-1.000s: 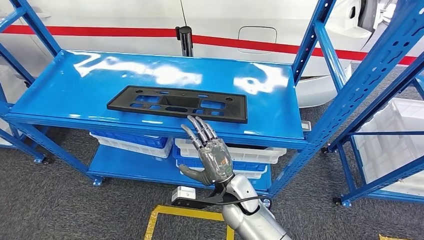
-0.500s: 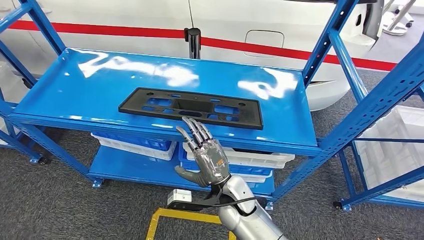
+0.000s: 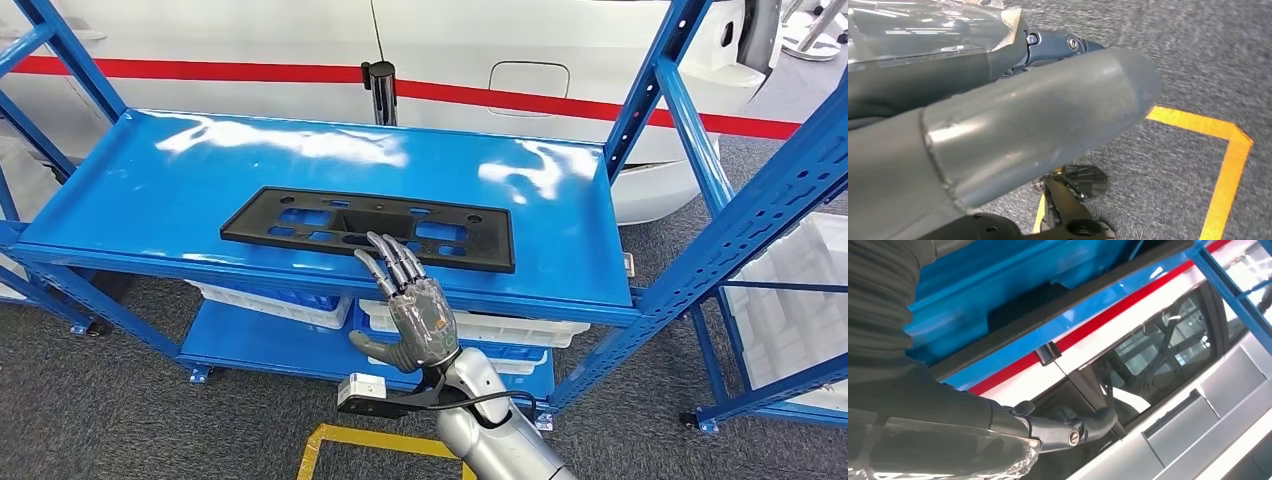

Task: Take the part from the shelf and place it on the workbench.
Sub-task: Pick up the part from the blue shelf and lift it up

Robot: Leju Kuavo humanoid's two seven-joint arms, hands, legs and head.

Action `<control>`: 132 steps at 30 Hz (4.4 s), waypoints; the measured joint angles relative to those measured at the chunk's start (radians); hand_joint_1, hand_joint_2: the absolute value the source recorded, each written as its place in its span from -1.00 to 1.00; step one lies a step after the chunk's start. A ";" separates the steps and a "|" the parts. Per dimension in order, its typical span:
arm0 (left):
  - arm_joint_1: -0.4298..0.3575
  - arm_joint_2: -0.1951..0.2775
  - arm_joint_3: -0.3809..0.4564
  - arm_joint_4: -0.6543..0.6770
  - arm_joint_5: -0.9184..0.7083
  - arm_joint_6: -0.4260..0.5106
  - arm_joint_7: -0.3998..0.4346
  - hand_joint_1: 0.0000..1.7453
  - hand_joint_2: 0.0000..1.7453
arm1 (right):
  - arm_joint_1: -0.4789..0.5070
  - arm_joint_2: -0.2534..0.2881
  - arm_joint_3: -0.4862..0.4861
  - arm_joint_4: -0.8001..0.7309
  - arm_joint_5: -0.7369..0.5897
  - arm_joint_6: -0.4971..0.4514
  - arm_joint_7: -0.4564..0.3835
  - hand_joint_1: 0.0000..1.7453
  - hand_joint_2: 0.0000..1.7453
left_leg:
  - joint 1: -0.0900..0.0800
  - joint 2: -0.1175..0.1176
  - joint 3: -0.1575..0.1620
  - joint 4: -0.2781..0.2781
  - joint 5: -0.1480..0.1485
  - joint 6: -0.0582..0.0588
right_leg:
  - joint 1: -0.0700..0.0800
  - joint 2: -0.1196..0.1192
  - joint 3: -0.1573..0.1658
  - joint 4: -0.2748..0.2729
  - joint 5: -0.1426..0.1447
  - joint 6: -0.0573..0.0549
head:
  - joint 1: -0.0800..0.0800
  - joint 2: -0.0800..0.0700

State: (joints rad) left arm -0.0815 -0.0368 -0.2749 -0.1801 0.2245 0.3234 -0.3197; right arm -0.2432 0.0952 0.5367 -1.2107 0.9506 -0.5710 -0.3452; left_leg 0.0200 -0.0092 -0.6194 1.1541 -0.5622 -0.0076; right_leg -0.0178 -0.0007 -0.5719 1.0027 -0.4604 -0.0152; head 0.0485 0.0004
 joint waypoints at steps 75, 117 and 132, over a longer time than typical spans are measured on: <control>-0.006 0.001 0.008 0.000 -0.028 -0.002 0.013 -1.00 -1.00 | 0.012 0.035 -0.041 0.042 0.309 -0.119 0.129 -1.00 1.00 | 0.001 0.004 0.063 -0.167 0.099 0.006 | 0.004 0.005 -0.009 0.001 0.003 0.038 | 0.001 0.000; -0.039 -0.007 0.012 0.000 -0.026 0.023 0.043 -1.00 -1.00 | -0.285 0.147 0.085 0.453 0.471 -0.074 0.376 -1.00 1.00 | -0.003 0.005 0.063 -0.165 0.099 0.006 | -0.002 0.005 -0.008 0.001 0.003 0.038 | 0.001 0.000; -0.039 -0.003 0.021 0.000 -0.023 0.033 0.060 -1.00 -1.00 | -0.380 0.167 0.096 0.568 0.617 0.129 0.673 -1.00 1.00 | -0.004 0.005 0.068 -0.165 0.099 0.006 | -0.002 0.005 -0.003 0.001 0.003 0.038 | 0.001 0.000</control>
State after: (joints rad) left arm -0.1201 -0.0397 -0.2537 -0.1802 0.2019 0.3563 -0.2592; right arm -0.6229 0.2620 0.6327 -0.6428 1.5681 -0.4418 0.3276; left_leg 0.0164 -0.0045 -0.5514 0.9887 -0.4632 -0.0017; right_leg -0.0194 0.0040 -0.5752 1.0037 -0.4572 0.0232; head 0.0500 0.0004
